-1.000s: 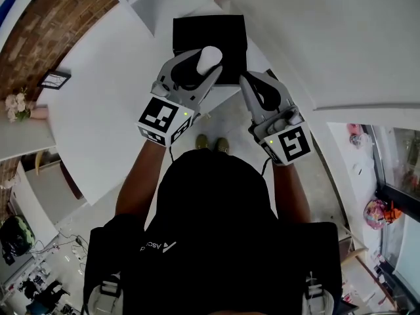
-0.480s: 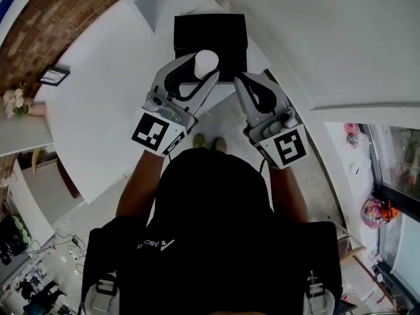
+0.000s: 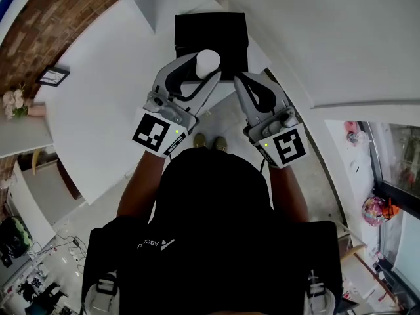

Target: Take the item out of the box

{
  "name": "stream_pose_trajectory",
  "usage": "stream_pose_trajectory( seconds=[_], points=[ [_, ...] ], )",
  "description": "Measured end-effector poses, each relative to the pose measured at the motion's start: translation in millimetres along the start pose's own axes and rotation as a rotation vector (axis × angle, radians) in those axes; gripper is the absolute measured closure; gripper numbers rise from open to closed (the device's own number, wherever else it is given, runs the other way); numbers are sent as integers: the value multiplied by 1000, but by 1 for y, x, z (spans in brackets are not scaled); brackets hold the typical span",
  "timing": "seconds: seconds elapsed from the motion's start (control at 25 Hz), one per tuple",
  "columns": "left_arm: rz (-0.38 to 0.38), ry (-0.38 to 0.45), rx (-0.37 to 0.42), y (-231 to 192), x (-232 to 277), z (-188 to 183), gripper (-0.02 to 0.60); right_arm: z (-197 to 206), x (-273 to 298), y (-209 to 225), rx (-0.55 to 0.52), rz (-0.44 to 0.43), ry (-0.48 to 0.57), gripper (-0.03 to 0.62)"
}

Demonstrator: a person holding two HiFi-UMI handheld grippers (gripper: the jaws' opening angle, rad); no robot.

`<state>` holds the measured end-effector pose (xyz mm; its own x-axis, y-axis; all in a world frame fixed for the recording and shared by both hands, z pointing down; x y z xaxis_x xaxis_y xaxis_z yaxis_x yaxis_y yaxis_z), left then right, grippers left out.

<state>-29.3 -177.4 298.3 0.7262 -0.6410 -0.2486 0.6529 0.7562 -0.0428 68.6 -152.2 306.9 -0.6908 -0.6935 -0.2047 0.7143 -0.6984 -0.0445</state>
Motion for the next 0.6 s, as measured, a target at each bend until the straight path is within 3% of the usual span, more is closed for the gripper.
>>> stream_pose_trajectory(
  seconds=[0.6],
  points=[
    [21, 14, -9, 0, 0, -1, 408, 0, -2, -1, -10, 24, -1, 594]
  ],
)
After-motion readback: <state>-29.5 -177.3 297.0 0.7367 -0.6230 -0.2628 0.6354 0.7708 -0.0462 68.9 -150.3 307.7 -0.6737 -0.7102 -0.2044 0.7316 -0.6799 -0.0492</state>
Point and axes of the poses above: the fingertips, and each gripper's own axes: x forward along the fingers, y to its right, z out of its underside, the point moved 4 cm from there along -x, backward along the fingers, and after that the axes turned 7 degrees about y, right-handed, at the moved point
